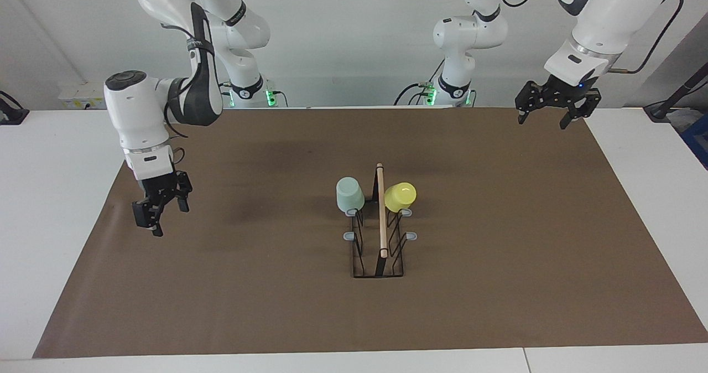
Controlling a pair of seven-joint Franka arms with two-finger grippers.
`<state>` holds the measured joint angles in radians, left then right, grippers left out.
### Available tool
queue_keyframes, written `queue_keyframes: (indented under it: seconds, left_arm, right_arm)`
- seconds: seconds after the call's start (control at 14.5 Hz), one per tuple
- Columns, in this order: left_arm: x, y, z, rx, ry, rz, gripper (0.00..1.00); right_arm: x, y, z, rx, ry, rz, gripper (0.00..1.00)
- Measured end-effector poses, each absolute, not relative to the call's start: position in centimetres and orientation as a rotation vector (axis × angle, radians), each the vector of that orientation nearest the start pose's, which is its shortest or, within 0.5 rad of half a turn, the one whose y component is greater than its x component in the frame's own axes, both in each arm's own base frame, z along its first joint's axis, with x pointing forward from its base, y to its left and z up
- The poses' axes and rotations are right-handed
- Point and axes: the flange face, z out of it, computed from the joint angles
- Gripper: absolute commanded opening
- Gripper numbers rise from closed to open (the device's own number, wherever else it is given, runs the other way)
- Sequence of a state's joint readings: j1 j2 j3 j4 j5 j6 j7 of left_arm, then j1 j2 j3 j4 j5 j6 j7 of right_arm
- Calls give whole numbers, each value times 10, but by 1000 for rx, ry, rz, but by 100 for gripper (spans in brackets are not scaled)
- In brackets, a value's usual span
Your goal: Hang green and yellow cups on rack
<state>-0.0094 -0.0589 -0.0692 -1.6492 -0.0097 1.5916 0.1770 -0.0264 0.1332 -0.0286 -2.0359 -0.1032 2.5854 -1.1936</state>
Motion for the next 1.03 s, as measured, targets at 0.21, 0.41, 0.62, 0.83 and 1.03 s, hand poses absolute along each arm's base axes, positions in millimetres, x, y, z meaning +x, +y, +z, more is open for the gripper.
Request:
queue_keyframes:
  seconds: [0.21, 0.41, 0.62, 0.83, 1.03]
  left_arm:
    - [538, -47, 628, -3122, 412, 1, 100]
    - [542, -46, 631, -3124, 411, 2, 100]
    - [543, -44, 628, -3125, 405, 17, 100]
    - [544, -43, 627, -3126, 402, 22, 100]
    - [544, -40, 624, -3127, 394, 35, 100]
  right_arm:
    - [606, -5, 436, -2996, -1654, -418, 100]
    - [600, 20, 467, -3174, -1197, -272, 100]
    - [592, 35, 518, -3296, -763, -170, 100]
    - [582, 30, 557, -3293, -446, -74, 100]
    - [567, 2, 581, -3212, -242, 12, 100]
